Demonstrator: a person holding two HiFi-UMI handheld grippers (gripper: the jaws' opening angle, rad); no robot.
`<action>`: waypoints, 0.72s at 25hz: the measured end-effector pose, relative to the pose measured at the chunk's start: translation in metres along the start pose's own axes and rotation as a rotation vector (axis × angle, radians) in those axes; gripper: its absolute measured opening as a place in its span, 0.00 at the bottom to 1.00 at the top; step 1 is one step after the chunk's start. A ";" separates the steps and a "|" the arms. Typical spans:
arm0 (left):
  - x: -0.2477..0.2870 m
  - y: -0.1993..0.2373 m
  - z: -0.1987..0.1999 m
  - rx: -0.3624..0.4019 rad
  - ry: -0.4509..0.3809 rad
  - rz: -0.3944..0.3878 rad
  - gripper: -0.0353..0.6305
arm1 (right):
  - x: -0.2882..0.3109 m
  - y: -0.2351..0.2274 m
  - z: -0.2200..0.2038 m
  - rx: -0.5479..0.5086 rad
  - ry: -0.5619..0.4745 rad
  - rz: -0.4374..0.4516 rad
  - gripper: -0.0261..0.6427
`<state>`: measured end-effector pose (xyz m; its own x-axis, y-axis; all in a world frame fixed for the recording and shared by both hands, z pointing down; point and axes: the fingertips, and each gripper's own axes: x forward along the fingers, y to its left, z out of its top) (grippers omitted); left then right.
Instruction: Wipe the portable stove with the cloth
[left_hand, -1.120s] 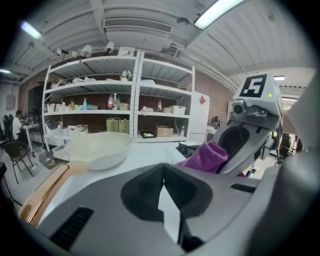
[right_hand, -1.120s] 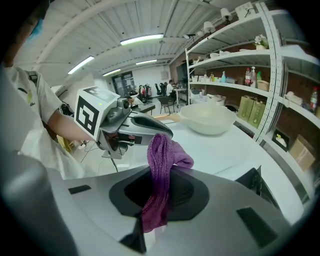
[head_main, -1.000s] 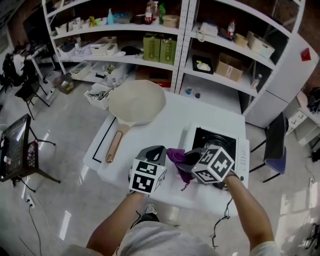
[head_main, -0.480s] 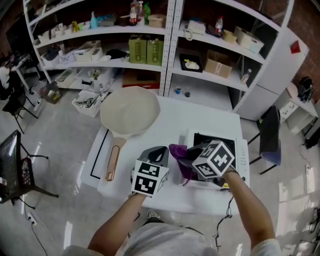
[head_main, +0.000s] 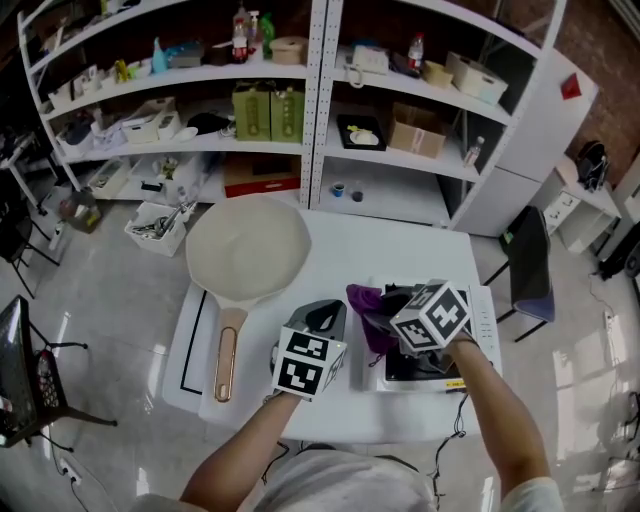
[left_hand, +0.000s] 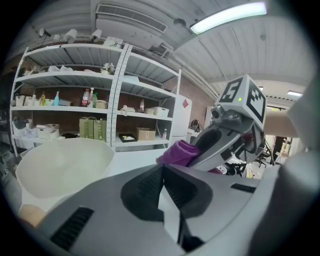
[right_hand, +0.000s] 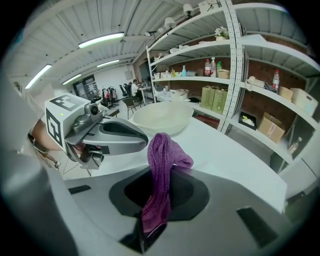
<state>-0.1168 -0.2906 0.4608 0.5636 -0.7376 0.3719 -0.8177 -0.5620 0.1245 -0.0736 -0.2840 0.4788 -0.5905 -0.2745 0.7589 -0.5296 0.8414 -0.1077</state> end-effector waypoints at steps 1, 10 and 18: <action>0.004 0.000 0.001 0.000 0.001 -0.011 0.06 | 0.000 -0.006 0.001 0.010 -0.003 -0.012 0.13; 0.032 0.005 0.007 -0.020 0.018 -0.088 0.06 | 0.002 -0.047 0.012 0.061 -0.003 -0.077 0.13; 0.049 0.005 0.002 -0.026 0.041 -0.120 0.06 | 0.006 -0.077 0.022 0.111 -0.023 -0.113 0.13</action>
<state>-0.0933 -0.3305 0.4781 0.6528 -0.6496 0.3897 -0.7477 -0.6352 0.1936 -0.0501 -0.3611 0.4775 -0.5367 -0.3761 0.7554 -0.6567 0.7482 -0.0941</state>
